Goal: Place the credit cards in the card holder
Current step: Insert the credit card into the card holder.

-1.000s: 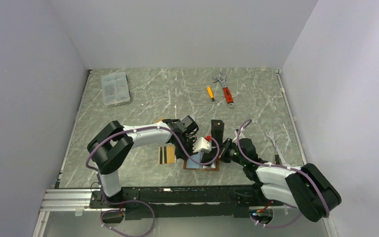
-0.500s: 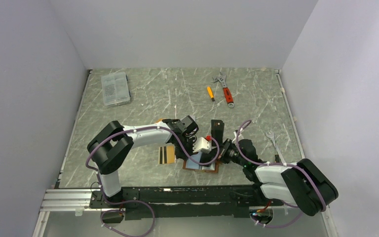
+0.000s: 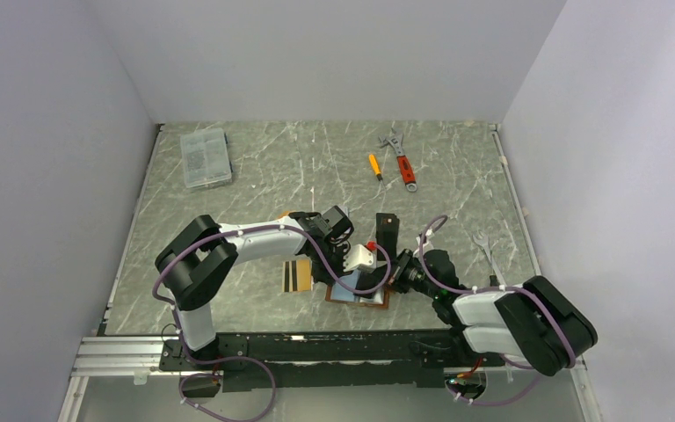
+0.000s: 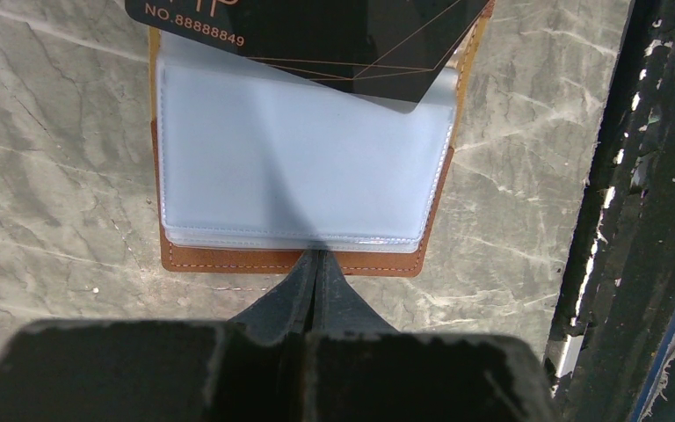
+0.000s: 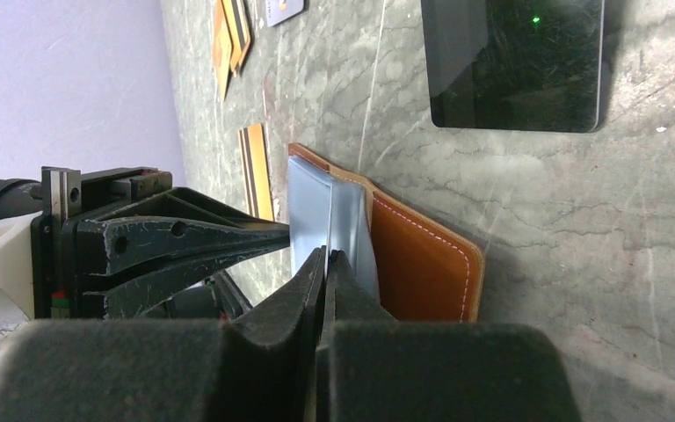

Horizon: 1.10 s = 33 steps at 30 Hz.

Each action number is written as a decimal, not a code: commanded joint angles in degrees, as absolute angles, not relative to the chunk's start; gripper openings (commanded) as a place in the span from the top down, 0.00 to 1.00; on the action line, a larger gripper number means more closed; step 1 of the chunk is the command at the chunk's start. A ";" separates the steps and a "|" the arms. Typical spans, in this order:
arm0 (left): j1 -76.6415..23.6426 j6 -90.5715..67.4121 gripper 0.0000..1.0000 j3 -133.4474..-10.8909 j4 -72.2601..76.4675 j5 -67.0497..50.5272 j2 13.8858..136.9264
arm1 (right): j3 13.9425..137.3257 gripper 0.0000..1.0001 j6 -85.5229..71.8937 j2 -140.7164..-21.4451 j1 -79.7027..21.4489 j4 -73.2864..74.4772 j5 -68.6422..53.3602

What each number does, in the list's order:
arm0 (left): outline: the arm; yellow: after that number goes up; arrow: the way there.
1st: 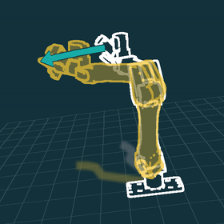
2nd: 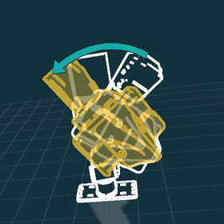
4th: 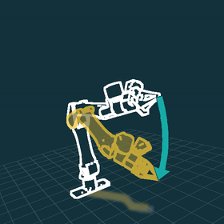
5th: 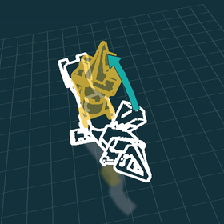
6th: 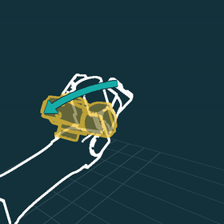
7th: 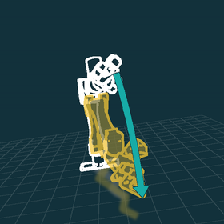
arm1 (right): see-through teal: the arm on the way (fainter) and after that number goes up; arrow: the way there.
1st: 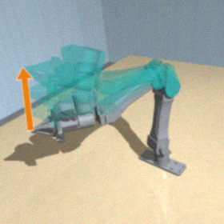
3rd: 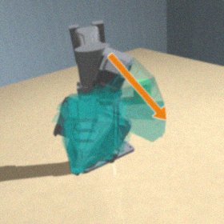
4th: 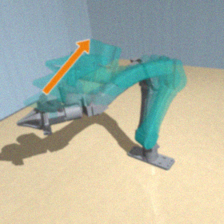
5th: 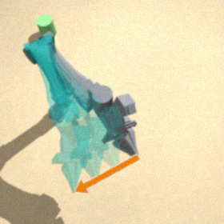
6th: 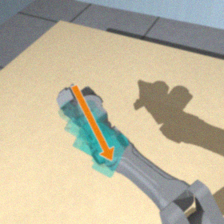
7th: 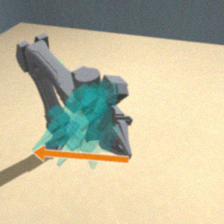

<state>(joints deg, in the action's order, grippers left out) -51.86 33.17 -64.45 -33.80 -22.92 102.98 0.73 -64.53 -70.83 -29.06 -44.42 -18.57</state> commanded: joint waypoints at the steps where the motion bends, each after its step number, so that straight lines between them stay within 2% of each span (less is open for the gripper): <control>1: -52.07 33.16 1.00 -65.15 -34.84 -21.79 103.57 | 0.10 1.00 -64.57 -71.90 -29.25 -49.52 -19.09; 11: -52.07 33.27 1.00 -64.93 -34.79 -21.67 103.21 | 0.11 1.00 -65.28 -78.91 -30.87 -55.77 -20.38; 22: -52.10 33.22 1.00 -65.23 -34.92 -21.45 103.15 | 0.44 1.00 -63.20 -75.93 -30.96 -47.77 -20.60; 33: -52.08 33.25 1.00 -65.15 -34.95 -21.68 103.31 | 3.24 1.00 -63.23 -85.66 -31.04 -53.42 -24.53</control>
<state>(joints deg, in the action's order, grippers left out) -51.86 33.19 -64.60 -34.37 -22.63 102.96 1.89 -64.77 -82.02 -30.57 -51.68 -22.13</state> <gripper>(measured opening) 0.012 0.009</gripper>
